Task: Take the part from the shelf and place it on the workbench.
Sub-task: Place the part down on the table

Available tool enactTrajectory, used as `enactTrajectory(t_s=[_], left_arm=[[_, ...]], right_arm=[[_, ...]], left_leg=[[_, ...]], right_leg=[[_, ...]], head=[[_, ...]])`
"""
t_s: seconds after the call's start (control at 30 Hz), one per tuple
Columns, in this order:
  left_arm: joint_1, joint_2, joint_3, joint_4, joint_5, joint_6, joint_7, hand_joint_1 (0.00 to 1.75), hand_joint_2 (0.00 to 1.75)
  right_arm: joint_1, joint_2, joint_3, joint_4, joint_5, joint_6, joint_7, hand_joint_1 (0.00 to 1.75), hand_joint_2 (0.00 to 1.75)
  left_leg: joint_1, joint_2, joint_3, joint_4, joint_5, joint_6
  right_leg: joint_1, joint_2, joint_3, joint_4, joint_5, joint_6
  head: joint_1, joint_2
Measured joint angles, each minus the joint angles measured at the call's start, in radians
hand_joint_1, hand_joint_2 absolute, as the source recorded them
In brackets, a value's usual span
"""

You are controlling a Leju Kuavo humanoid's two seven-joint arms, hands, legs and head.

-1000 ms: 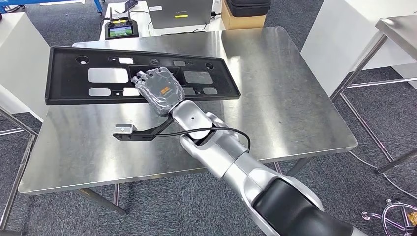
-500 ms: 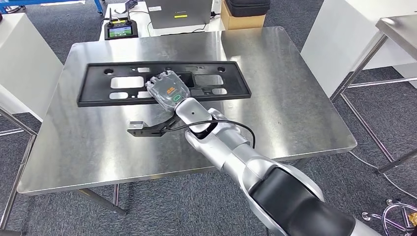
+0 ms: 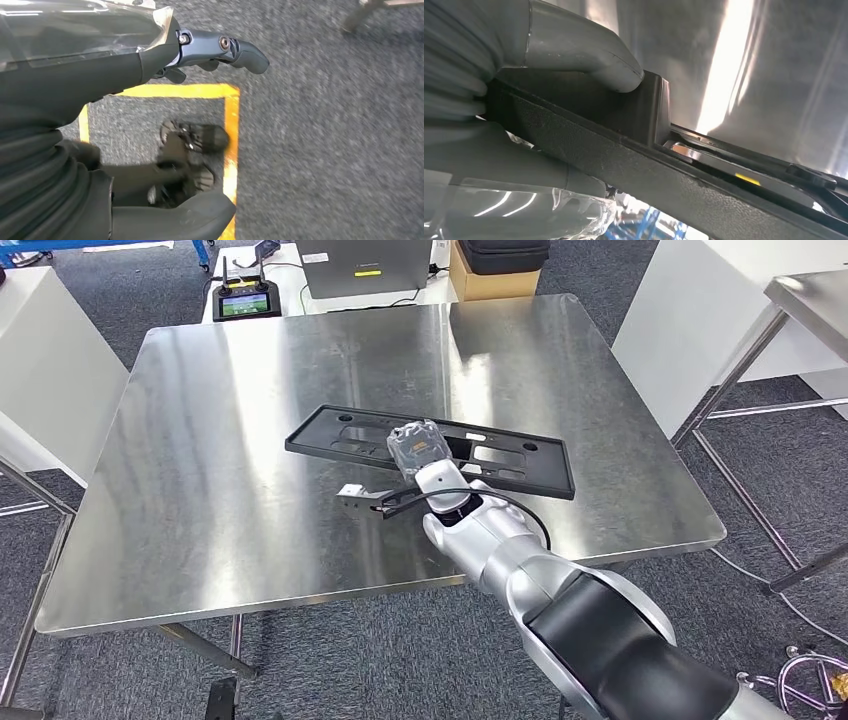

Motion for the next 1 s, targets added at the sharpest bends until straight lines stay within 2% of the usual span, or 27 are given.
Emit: enactTrajectory(t_s=[0.2,0.33,0.5,0.63,1.0], left_arm=[[-0.091,-0.039,-0.007,-0.011,-0.008,0.019,0.072,0.00,1.75],[-0.130,-0.050,-0.011,-0.014,-0.010,0.022,0.091,0.00,1.75],[-0.149,-0.055,-0.017,-0.018,-0.012,0.021,0.104,0.00,1.75],[-0.156,-0.057,-0.017,-0.018,-0.012,0.029,0.112,0.00,0.00],[-0.157,-0.058,-0.019,-0.018,-0.018,0.043,0.129,0.00,0.00]], right_arm=[[0.024,-0.005,-0.032,0.019,-0.017,0.009,0.010,1.75,1.75],[0.036,-0.007,-0.045,0.028,-0.016,0.010,0.011,0.00,0.00],[0.040,-0.010,-0.050,0.033,-0.014,0.011,0.011,0.00,0.00],[0.042,-0.010,-0.054,0.033,-0.009,0.010,0.010,0.00,0.00],[0.042,-0.005,-0.065,0.033,0.003,-0.009,0.006,0.00,0.00]], left_leg=[[0.000,0.000,0.000,0.000,0.000,0.000],[0.001,0.000,0.001,-0.001,0.000,0.000],[0.001,0.000,0.001,-0.001,0.000,0.000],[0.002,0.001,0.001,-0.002,0.000,0.000],[0.003,0.000,0.001,-0.002,0.000,0.000]], right_leg=[[0.000,0.000,0.000,0.000,0.000,0.000],[0.000,0.000,0.000,0.000,0.000,0.000],[0.000,0.001,0.000,0.000,0.000,0.000],[0.001,0.001,0.000,0.000,0.000,0.000],[0.003,0.000,0.000,0.000,0.000,0.000]], head=[[0.000,0.000],[0.000,0.000],[0.000,0.000],[0.000,0.000],[0.000,0.000]])
